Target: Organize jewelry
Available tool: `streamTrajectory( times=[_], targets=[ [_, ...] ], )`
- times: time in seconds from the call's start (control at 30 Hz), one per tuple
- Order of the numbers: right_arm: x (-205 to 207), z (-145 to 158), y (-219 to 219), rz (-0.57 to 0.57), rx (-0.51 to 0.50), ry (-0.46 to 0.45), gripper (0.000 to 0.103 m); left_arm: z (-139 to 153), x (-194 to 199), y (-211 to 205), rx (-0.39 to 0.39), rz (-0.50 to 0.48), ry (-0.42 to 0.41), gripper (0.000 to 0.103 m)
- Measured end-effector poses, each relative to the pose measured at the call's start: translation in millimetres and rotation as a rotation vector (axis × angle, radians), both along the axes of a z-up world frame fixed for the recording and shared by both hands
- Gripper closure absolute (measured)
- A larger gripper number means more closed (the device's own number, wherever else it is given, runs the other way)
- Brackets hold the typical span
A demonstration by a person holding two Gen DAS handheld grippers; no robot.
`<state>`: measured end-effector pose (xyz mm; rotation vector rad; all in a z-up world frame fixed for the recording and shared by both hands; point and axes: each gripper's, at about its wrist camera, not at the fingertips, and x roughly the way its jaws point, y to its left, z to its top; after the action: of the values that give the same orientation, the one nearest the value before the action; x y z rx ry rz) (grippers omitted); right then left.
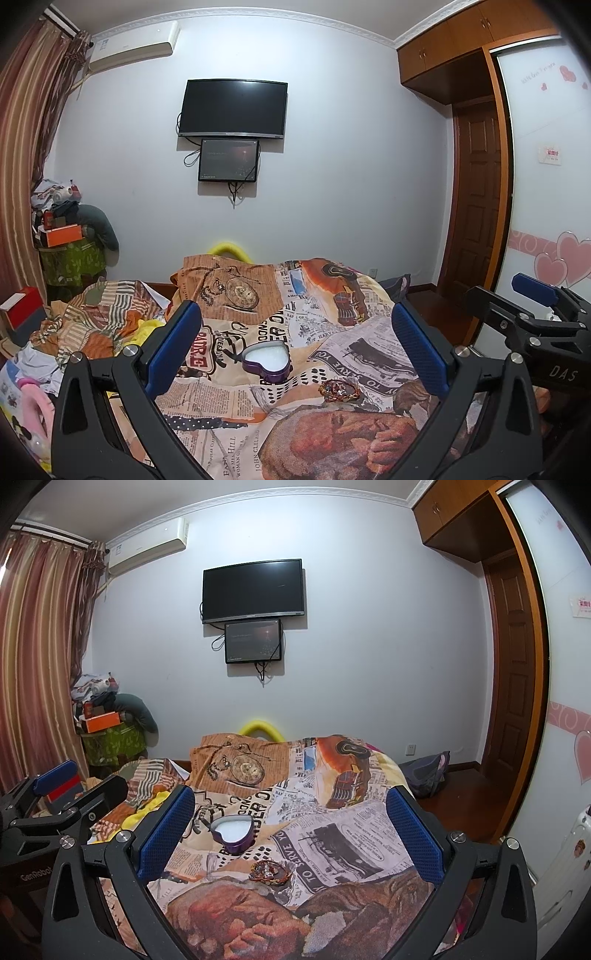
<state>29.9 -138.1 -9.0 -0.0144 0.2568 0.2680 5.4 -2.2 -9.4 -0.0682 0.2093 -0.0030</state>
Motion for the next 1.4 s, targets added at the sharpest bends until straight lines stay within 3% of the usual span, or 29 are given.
streamTrajectory(
  times=[1.4],
  targets=[
    [13, -7, -1, -0.001, -0.003, 0.030, 0.000, -8, 16, 7, -0.024, -0.006, 0.033, 0.000]
  ],
)
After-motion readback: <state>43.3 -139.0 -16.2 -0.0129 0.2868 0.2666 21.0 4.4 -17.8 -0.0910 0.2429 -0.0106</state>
